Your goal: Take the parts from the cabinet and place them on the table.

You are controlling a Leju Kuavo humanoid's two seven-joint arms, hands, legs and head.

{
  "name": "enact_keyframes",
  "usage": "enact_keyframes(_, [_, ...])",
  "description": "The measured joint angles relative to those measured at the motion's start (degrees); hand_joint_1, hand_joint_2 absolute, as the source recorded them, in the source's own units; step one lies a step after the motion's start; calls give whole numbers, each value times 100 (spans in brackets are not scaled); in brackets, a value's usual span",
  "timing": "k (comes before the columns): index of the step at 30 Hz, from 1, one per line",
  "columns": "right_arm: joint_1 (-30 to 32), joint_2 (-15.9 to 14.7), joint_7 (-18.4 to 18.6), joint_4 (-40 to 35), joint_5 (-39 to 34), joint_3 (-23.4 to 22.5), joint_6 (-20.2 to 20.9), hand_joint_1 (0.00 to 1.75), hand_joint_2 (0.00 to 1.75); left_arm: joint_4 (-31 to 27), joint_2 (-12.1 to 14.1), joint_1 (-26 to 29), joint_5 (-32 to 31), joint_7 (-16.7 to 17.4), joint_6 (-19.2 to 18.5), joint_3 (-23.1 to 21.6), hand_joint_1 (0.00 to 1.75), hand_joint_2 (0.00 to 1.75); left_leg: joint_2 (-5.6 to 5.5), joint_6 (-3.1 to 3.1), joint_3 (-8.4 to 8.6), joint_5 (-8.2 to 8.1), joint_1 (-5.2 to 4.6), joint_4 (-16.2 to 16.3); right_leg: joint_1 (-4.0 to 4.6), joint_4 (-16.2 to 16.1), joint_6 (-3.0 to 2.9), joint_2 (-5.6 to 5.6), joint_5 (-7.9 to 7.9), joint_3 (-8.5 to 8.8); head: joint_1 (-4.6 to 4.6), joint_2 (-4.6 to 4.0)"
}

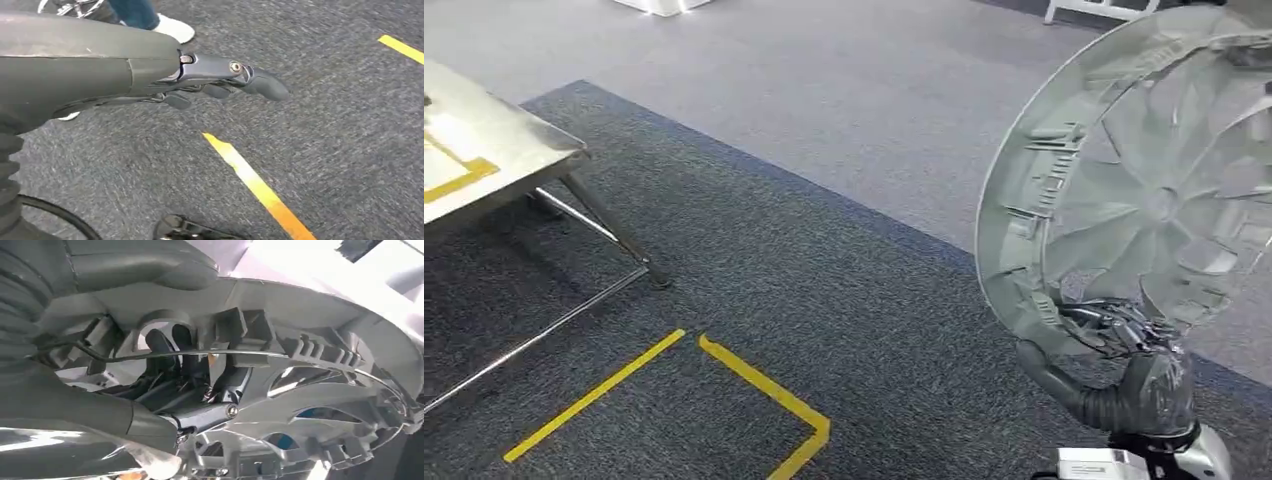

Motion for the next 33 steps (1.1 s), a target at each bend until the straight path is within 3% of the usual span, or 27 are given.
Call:
enact_keyframes(1, [1, 0, 2, 2, 0, 0, 2, 175, 175, 0, 0, 3, -28, -2, 9, 18, 0, 175, 5, -1, 46, 136, 4, -89, 0, 0, -2, -38, -10, 14, 7, 0])
enact_keyframes(2, [1, 0, 0, 0, 0, 0, 2, 175, 175, 0, 0, 2, -42, -4, 13, 26, 0, 175, 22, 9, 189, 361, 5, -407, 0, 1, 4, -70, -18, 30, 0, 0])
enact_keyframes(4, [1, 0, -2, 0, 0, 0, 0, 175, 175, 0, 4, -2, -52, -20, 26, 31, 0, 175, 144, 68, 660, 858, -6, -1393, 2, 0, 32, -131, -51, 86, 0, 0])
enact_keyframes(5, [3, 0, -4, 0, 2, 0, -2, 175, 175, 0, 9, -4, -59, -22, 28, 33, 0, 175, 289, 93, 767, 803, -44, -1581, 17, 2, 56, -157, -67, 86, 11, 0])
enact_keyframes(9, [-5, 0, -7, 0, 4, 0, -2, 175, 175, 0, 15, -14, -68, -39, 35, 50, 0, 175, 193, 182, 740, 778, -75, -1700, 42, -14, 180, -284, -85, 91, 11, 0])
enact_keyframes(10, [-6, -2, -7, 0, 4, -4, -2, 175, 175, 0, 17, -14, -68, -44, 39, 55, 0, 175, 170, 229, 782, 814, -20, -1766, 18, 15, 224, -233, -139, 32, 9, 0])
enact_keyframes(11, [-6, -2, -9, 0, 4, -2, -4, 175, 175, 0, 22, -17, -70, -55, 46, 57, 0, 175, 147, 248, 792, 820, -23, -1775, 17, 168, 241, -69, -246, -17, 40, 0])
enact_keyframes(12, [-4, -4, -11, 0, 4, -4, -4, 175, 175, 0, 24, -33, -87, -61, 48, 59, 0, 175, 122, 288, 786, 822, -23, -1774, 15, 540, 245, 34, -445, -197, 57, 0])
enact_keyframes(14, [8, -11, -22, 2, 15, 0, -7, 175, 175, 9, 17, -42, -118, -79, 44, 59, 0, 175, 53, 296, 784, 817, -31, -1770, 17, 1485, 271, 91, -816, -692, 61, 0])
enact_keyframes(15, [13, -11, -24, 2, 20, 0, -9, 175, 175, 11, 17, -45, -120, -79, 44, 63, 0, 175, 14, 300, 788, 814, -32, -1768, 16, 1755, 276, 98, -850, -857, 61, 0])
enact_keyframes(16, [22, -13, -24, 2, 30, -2, -13, 175, 175, 15, 20, -45, -129, -79, 46, 66, 0, 175, -22, 300, 798, 812, -32, -1768, 13, 1757, 275, 99, -746, -894, 59, 0])
enact_keyframes(17, [29, -13, -24, 2, 39, -2, -13, 175, 175, 17, 24, -46, -144, -81, 50, 66, 0, 175, -72, 298, 809, 806, -30, -1765, 9, 1522, 273, 101, -531, -819, 61, 0])
enact_keyframes(18, [38, -13, -24, 2, 52, -2, -15, 175, 175, 22, 24, -52, -164, -81, 50, 68, 0, 175, -132, 290, 827, 798, -25, -1760, 2, 1033, 267, 115, -223, -603, 61, 0])
enact_keyframes(19, [46, -15, -24, 0, 66, -2, -15, 175, 175, 33, 24, -53, -173, -87, 52, 68, 0, 175, -186, 269, 842, 784, -22, -1752, -12, 455, 260, 205, 70, -338, 63, 2])
enact_keyframes(20, [49, -22, -24, 2, 72, -2, -15, 175, 175, 39, 26, -55, -186, -90, 57, 70, 0, 175, -225, 246, 837, 771, -25, -1744, -29, 155, 247, 402, 81, -200, 63, 0])
enact_keyframes(21, [67, -26, -24, 0, 83, -2, -17, 175, 175, 41, 28, -66, -201, -90, 61, 77, 0, 175, -276, 216, 798, 753, -58, -1685, -35, 6, 228, 418, 35, -71, 61, 0])
enact_keyframes(24, [64, -33, -24, 0, 101, -4, -26, 175, 175, 48, 33, -49, -223, -90, 66, 127, 0, 175, -365, 137, 760, 796, -21, -1716, 5, 58, 152, 325, 43, -111, 52, 0])
enact_keyframes(25, [62, -33, -24, -2, 101, -4, -24, 175, 175, 48, 46, -51, -227, -92, 66, 144, 0, 175, -366, 108, 756, 751, -19, -1681, -46, 11, 110, 262, 67, -88, 59, 2])
enact_keyframes(26, [63, -33, -24, -2, 101, -4, -22, 175, 175, 55, 46, -54, -240, -98, 68, 153, 0, 175, -187, 75, 722, 652, -39, -1558, -38, 10, 80, 216, 56, -69, 31, 0])
enact_keyframes(28, [70, -33, -24, -7, 103, -4, -22, 175, 175, 74, 48, -75, -249, -98, 66, 160, 0, 175, -20, 23, 392, 219, -14, -799, -26, 11, 24, 99, 35, -50, 0, 0])
enact_keyframes(29, [69, -33, -24, -9, 103, -2, -22, 175, 175, 81, 48, -76, -249, -98, 66, 162, 0, 175, 0, 6, 174, 19, -2, -322, -18, 11, 12, 42, 26, -46, 2, 0])
enact_keyframes(30, [68, -33, -24, -9, 103, -2, -22, 175, 175, 87, 48, -76, -254, -98, 66, 164, 0, 175, 6, -6, 26, -69, 7, 5, -15, 13, 9, -14, 22, -43, -4, 0])
enact_keyframes(31, [68, -33, -24, -7, 103, -2, -22, 175, 175, 94, 48, -69, -262, -101, 66, 166, 0, 175, 11, -11, 7, -16, 15, 45, -14, 13, 10, -58, 14, -34, 0, 0])
enact_keyframes(33, [69, -33, -24, -9, 103, -2, -22, 175, 175, 96, 50, -62, -264, -101, 66, 170, 0, 175, 40, 0, 282, 410, 19, -540, -14, 14, 22, -143, -6, -4, -2, 0])
